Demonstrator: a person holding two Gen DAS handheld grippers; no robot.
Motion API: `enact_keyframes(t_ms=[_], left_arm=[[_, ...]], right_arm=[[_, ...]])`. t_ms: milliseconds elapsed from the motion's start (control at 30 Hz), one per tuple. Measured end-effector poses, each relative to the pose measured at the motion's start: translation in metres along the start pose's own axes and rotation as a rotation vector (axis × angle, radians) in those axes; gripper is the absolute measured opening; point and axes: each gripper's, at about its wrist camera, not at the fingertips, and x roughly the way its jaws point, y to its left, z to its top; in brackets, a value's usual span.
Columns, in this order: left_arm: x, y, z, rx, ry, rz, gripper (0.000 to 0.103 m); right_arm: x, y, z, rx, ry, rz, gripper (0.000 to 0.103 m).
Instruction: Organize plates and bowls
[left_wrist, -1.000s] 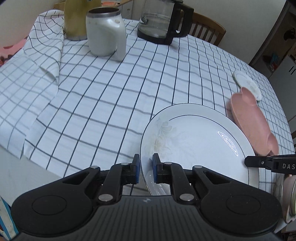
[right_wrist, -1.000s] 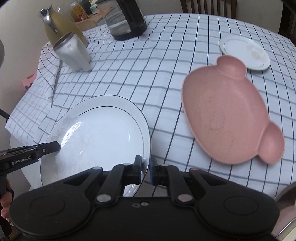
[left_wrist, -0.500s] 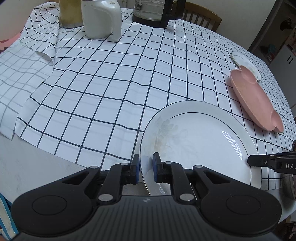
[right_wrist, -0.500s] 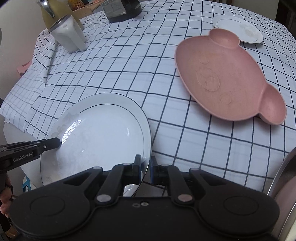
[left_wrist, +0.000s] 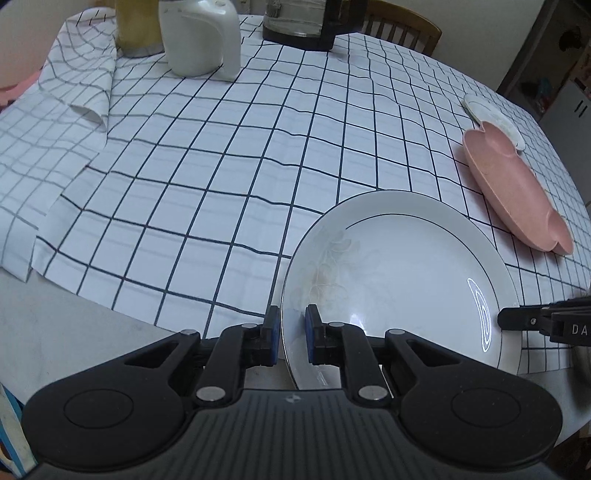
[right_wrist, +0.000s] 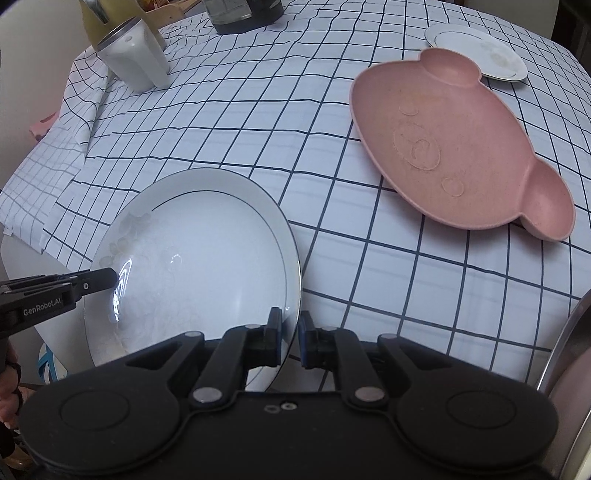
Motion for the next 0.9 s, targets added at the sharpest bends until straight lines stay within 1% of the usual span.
enact_keyframes(t_ms=[133, 233, 433, 600, 900], left_arm=[[-0.005, -0.001, 0.001, 0.02, -0.021, 0.007, 0.013], [-0.012, -0.002, 0.002, 0.031, -0.046, 0.015, 0.013], [-0.032, -0.008, 0.005, 0.06, -0.103, 0.011, 0.013], [-0.05, -0.016, 0.008, 0.079, -0.133, -0.008, 0.013], [-0.073, -0.035, 0.016, 0.125, -0.145, -0.062, 0.013]], right_arm=[[-0.004, 0.006, 0.001, -0.036, -0.024, -0.028, 0.018], [-0.01, 0.006, 0.002, -0.043, -0.041, -0.048, 0.019], [-0.026, 0.004, 0.001, -0.041, -0.068, -0.046, 0.021], [-0.045, 0.009, 0.0, -0.055, -0.108, -0.03, 0.025], [-0.087, 0.02, -0.007, -0.102, -0.189, -0.011, 0.036]])
